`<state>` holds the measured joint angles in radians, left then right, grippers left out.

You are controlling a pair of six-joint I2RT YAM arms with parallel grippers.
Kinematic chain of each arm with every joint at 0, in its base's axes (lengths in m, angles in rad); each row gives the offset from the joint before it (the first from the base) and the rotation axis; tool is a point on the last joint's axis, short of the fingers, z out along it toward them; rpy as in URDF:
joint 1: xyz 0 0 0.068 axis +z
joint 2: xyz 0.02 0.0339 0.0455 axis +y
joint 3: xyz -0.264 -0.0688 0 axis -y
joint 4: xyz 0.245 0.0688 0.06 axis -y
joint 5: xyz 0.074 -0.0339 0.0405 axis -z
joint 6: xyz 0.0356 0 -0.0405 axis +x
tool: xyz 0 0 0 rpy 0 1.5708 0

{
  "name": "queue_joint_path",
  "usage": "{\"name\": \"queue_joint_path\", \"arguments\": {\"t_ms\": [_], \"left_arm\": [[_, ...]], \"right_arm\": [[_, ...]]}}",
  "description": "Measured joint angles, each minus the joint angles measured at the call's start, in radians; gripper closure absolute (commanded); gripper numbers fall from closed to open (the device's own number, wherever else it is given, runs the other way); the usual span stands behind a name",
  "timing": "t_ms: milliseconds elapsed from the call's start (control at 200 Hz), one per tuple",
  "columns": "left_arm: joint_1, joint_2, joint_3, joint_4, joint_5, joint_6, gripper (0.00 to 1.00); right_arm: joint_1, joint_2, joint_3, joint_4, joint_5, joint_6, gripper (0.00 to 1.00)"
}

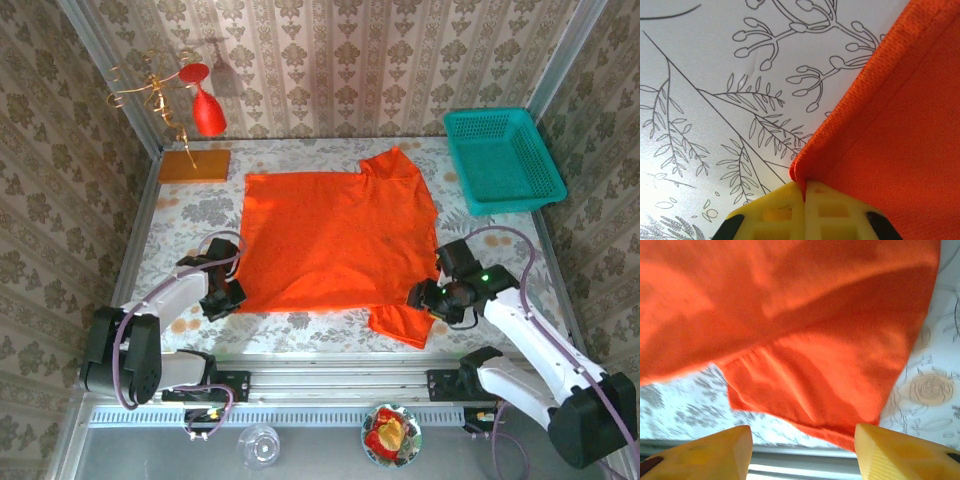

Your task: Fold the inside-out t-shirt

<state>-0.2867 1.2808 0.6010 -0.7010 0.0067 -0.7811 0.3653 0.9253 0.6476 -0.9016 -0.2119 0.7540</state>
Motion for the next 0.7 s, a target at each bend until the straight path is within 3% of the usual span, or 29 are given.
{"name": "queue_joint_path", "arguments": {"t_ms": [230, 700], "left_arm": [[0.0, 0.0, 0.0, 0.018, 0.017, 0.0, 1.0], [0.0, -0.013, -0.006, 0.047, 0.042, 0.003, 1.0]], "right_arm": [[0.161, -0.035, -0.124, -0.031, 0.058, 0.145, 0.52], [0.201, -0.009, -0.233, 0.094, 0.067, 0.347, 0.61]]}}
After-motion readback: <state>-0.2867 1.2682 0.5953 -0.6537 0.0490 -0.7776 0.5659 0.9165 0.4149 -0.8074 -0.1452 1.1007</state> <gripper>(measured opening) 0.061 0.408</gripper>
